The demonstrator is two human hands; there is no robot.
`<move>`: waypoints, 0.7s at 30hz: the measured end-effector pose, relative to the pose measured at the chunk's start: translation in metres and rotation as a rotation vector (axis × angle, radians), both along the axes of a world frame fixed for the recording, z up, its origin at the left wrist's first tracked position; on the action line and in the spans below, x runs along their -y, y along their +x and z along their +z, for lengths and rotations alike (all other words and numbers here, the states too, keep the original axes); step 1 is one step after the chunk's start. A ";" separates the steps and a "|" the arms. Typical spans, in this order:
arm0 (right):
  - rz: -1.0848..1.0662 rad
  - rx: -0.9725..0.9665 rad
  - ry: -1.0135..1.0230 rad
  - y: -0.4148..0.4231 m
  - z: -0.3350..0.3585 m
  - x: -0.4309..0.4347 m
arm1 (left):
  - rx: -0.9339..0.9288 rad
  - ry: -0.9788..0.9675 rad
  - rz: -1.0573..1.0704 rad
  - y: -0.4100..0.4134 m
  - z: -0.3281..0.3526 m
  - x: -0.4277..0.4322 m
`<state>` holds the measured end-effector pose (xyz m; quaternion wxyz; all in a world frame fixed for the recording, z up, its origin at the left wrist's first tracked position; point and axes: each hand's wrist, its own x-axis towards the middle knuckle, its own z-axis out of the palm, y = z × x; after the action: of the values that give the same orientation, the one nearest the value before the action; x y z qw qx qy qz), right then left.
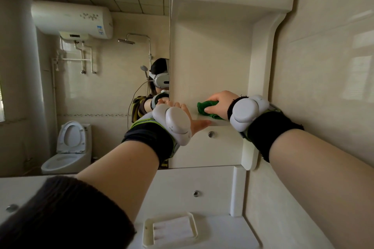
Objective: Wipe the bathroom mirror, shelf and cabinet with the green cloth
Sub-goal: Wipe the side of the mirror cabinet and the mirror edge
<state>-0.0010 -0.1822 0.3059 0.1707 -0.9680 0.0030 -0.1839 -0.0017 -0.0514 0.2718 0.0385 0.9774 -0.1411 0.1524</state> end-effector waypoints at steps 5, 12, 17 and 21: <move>-0.064 -0.035 -0.049 0.009 0.003 -0.003 | 0.025 0.053 0.020 0.006 0.001 0.000; -0.082 -0.004 -0.029 0.009 -0.001 -0.002 | 0.081 0.082 0.018 0.017 -0.002 -0.003; -0.096 0.052 -0.009 0.000 -0.005 -0.002 | 0.109 0.097 0.025 0.020 -0.004 -0.004; -0.071 0.101 0.013 -0.007 -0.009 -0.001 | 0.112 0.099 0.037 0.021 -0.004 -0.003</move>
<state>-0.0080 -0.1816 0.2966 0.1703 -0.9557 0.0298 -0.2383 0.0189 -0.0480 0.2675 -0.0206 0.9705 -0.1321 0.2004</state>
